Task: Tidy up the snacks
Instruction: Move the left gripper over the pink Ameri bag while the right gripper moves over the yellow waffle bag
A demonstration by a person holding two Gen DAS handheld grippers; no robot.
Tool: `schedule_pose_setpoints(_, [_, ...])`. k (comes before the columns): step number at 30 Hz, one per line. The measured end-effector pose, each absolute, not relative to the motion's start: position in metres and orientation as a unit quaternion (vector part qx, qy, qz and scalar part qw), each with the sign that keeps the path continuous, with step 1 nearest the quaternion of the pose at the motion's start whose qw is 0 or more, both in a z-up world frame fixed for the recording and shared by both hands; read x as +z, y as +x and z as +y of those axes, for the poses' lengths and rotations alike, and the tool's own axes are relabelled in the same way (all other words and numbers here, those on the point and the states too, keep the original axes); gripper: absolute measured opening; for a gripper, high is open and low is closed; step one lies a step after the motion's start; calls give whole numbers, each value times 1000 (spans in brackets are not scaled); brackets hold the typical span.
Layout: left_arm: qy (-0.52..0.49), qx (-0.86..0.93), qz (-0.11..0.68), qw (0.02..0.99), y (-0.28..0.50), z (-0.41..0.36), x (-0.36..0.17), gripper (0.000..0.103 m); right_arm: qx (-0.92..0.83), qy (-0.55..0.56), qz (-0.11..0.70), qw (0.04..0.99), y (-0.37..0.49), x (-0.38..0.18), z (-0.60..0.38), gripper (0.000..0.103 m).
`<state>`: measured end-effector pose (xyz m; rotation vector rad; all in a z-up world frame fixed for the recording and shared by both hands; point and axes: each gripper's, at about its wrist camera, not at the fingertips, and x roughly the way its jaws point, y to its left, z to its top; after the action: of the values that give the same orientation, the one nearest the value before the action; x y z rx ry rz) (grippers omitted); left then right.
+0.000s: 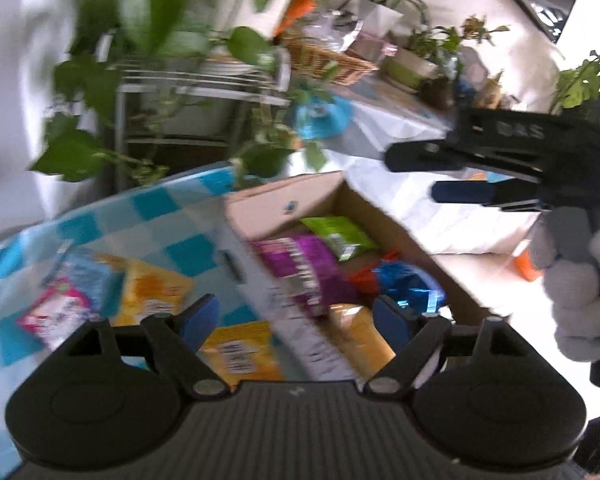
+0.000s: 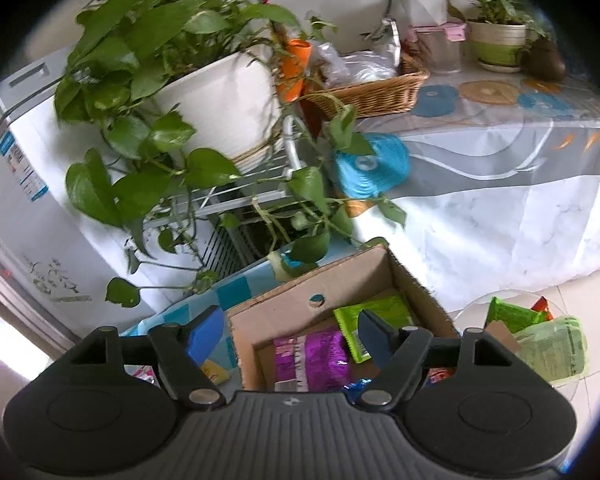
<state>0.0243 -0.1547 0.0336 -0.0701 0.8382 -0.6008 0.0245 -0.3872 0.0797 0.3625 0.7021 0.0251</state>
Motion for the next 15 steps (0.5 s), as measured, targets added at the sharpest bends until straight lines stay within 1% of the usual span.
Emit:
schedule_pose_setpoints(6, [-26,-244,409,879,40,-115,29,84,43,147,350,924,28,76,-363,81])
schedule_pose_setpoints(15, [-50,-171,406,897,67,-66,23,86,71,112,378,916,34,65,-330,81])
